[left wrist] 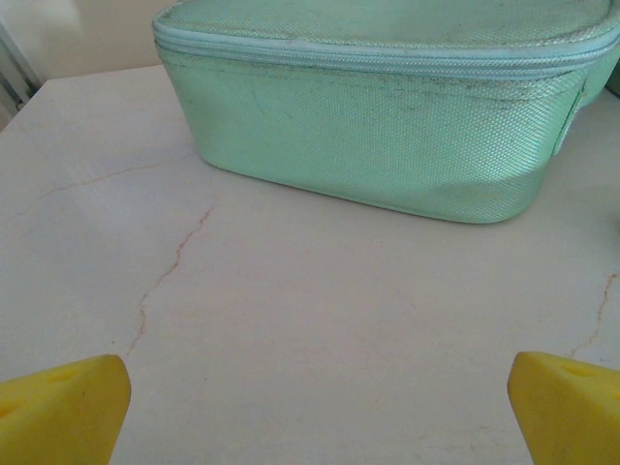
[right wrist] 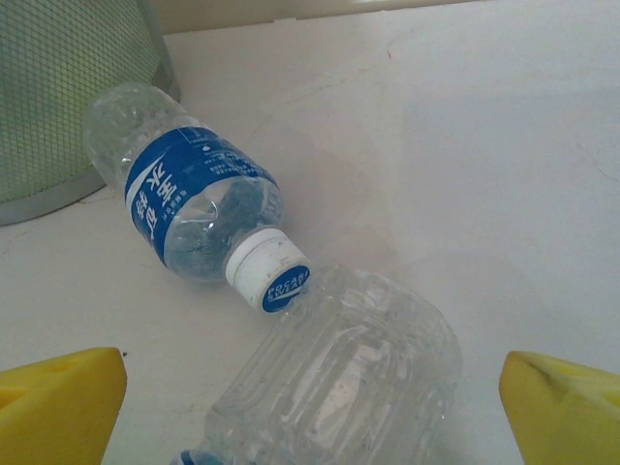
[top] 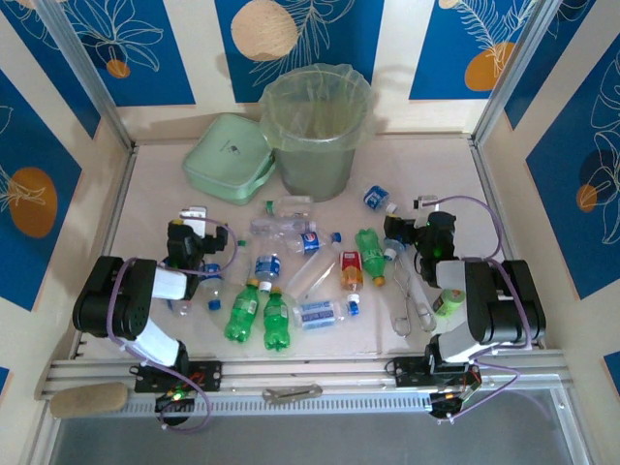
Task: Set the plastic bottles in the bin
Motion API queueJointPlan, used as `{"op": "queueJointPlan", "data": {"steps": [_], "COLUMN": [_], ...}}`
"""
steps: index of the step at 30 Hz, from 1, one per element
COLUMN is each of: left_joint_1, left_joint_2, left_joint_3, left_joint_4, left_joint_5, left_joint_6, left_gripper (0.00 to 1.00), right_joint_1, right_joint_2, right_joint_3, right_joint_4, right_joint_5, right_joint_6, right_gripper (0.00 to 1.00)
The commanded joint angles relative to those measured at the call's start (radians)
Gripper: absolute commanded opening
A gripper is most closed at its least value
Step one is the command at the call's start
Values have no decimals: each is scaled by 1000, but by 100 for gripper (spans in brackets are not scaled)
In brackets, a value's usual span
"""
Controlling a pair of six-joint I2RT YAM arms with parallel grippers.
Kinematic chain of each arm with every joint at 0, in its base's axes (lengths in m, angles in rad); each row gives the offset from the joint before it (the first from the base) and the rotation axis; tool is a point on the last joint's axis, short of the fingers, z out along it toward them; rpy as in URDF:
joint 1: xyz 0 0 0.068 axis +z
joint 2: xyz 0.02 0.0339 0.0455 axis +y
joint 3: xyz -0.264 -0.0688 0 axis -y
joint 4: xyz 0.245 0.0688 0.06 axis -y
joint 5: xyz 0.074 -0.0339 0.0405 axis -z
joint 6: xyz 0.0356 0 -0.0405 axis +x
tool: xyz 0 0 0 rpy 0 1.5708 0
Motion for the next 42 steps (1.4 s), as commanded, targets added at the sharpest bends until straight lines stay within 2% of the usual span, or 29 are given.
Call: {"op": "queueJointPlan", "data": {"steps": [1, 5, 7, 15, 19, 21, 25, 28, 30, 36, 40, 42], "left_joint_1": [24, 25, 28, 39, 38, 37, 33, 33, 31, 23, 15, -5], "left_joint_2": [-13, -15, -14, -13, -22, -67, -210, -311, -369, -469, -513, -533], "left_joint_3": [19, 22, 23, 27, 25, 35, 91, 120, 150, 291, 252, 214], "left_joint_4": [-3, -16, -17, -24, -21, -74, -287, -355, -393, -678, -700, -687], "left_joint_5": [67, 98, 104, 121, 117, 101, 4, -25, 0, 142, 277, 309], "left_joint_6": [6, 15, 14, 9, 7, 3, -21, -88, -159, -425, -638, -725], "left_gripper": [100, 100, 100, 100, 100, 100, 100, 100, 100, 100, 100, 100], "right_joint_1": [15, 12, 9, 15, 18, 19, 24, 28, 33, 37, 38, 36], "right_joint_2": [-113, -243, -276, -289, -275, -266, -247, -205, -166, -62, 28, 67], "right_joint_3": [81, 148, 219, 422, 456, 471, 466, 467, 478, 495, 517, 529], "right_joint_4": [-159, -307, -467, -1070, -1242, -1300, -1335, -1315, -1297, -1189, -1132, -1120], "right_joint_5": [83, 174, 221, 127, 34, -5, -62, -96, -96, -59, -50, -31], "right_joint_6": [1, 93, 196, 526, 566, 558, 550, 555, 553, 573, 597, 602], "right_gripper": [99, 99, 99, 100, 96, 95, 94, 93, 91, 89, 87, 86]}}
